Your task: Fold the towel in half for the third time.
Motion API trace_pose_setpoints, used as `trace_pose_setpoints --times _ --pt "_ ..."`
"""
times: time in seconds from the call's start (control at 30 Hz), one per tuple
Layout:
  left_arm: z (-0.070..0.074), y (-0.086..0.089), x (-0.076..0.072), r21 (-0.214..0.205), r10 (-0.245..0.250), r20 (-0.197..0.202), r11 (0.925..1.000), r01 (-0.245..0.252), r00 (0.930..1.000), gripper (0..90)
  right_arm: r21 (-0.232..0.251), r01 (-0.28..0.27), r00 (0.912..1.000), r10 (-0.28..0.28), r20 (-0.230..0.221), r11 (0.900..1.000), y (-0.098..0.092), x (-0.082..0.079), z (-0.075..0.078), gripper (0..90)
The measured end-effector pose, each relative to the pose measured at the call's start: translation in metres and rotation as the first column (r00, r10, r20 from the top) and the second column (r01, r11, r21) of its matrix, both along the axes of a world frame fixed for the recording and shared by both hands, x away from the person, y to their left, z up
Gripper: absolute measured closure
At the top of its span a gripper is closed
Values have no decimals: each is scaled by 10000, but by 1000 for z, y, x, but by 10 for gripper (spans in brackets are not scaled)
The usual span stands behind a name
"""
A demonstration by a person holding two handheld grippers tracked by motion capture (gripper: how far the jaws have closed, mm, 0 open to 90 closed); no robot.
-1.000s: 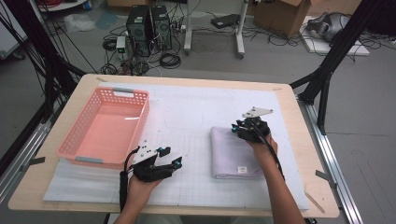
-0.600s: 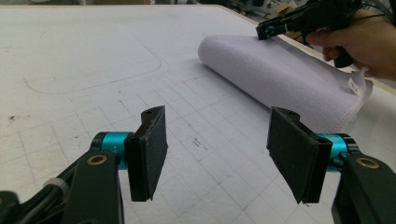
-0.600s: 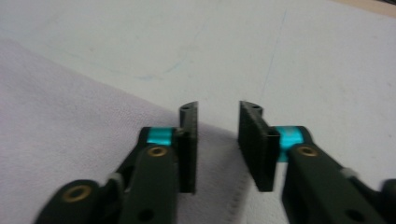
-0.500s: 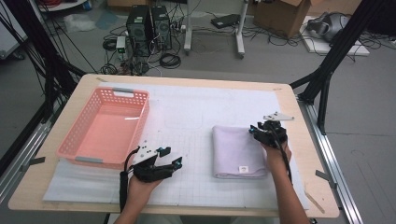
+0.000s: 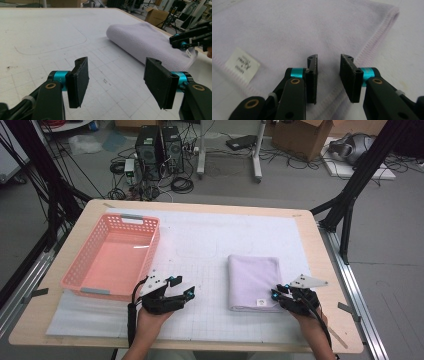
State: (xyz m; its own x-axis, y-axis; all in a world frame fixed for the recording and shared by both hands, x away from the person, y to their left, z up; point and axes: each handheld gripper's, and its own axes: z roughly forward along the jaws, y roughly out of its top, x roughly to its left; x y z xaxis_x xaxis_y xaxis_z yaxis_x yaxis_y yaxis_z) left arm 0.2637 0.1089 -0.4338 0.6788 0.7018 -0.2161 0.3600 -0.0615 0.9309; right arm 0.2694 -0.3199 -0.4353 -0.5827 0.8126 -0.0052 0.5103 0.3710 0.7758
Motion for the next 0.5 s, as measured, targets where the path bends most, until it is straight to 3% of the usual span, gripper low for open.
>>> trace_pose_setpoints --times 0.07,0.13,0.23,0.3,0.4,0.5 --pt "0 0 0 -11 -21 35 10000 21 10000 366 -182 92 10000 -92 34 9998 -6 -6 0 675" --pt "0 0 0 -48 -66 57 10000 66 10000 360 140 235 9997 -234 -95 9996 -13 -11 0 645" --pt "1 1 1 -295 -99 130 9995 103 9999 356 703 344 9986 -372 388 9969 -24 -19 7 576" --pt "2 2 1 -248 -180 204 9995 185 9996 357 1071 615 9946 -699 762 9923 -30 -23 13 525" --pt "2 1 1 -5 -476 394 9989 476 9981 357 1240 969 9865 -1119 1199 9875 -39 -24 18 451" --pt "0 0 2 -79 -553 700 9984 560 9960 302 1319 1186 9829 -1353 1253 9841 -44 -23 18 390"
